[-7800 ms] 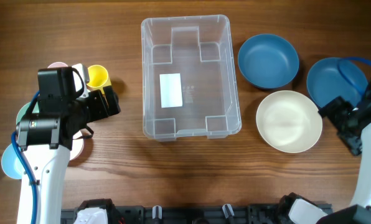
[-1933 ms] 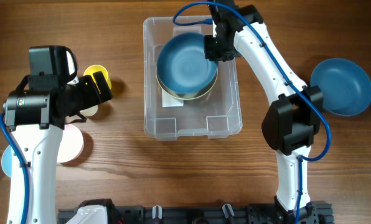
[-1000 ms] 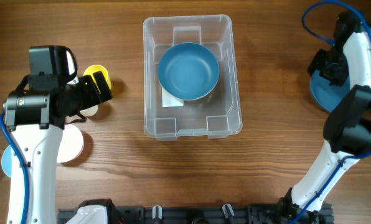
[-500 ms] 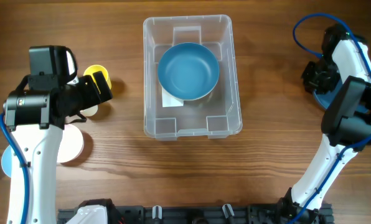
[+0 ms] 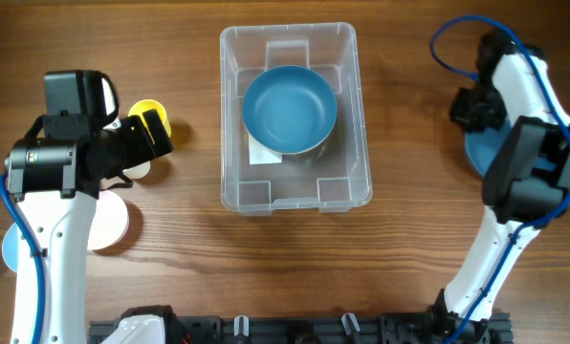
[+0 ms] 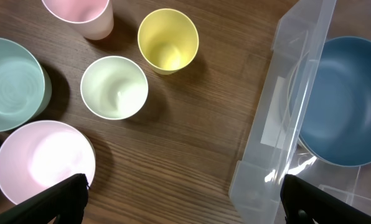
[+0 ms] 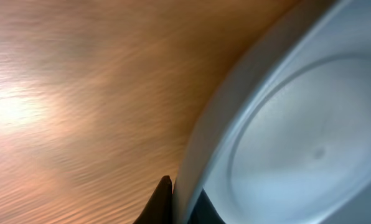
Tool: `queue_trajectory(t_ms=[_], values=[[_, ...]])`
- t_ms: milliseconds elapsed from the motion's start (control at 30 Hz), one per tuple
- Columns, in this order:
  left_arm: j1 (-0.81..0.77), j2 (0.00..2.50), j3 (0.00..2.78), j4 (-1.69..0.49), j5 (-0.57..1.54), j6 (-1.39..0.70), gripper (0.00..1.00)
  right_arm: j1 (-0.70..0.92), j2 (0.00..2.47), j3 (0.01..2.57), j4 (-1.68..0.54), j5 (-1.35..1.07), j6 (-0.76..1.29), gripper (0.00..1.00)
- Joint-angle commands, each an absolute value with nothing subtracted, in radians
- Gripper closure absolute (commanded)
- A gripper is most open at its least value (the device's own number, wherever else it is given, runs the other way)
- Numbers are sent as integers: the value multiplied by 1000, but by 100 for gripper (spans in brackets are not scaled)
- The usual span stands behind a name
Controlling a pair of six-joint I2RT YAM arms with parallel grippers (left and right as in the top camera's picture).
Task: Pack container
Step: 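Grasp the second blue bowl with the right gripper, then stack the second blue bowl into the bin and release it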
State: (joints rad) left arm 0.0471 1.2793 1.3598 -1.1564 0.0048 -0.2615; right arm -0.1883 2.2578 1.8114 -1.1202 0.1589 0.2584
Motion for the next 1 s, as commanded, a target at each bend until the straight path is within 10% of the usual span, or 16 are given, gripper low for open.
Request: queue_trajectory(t_ms=[0, 433, 967], values=[[49, 1283, 1372, -1156, -5, -274, 0, -81, 2144, 1936, -1131, 43, 207, 96], [49, 1283, 1372, -1141, -5, -274, 0, 481, 1899, 2011, -1035, -76, -108, 96], [49, 1283, 1372, -1138, -6, -274, 0, 599, 2125, 2003, -1028, -140, -236, 95]])
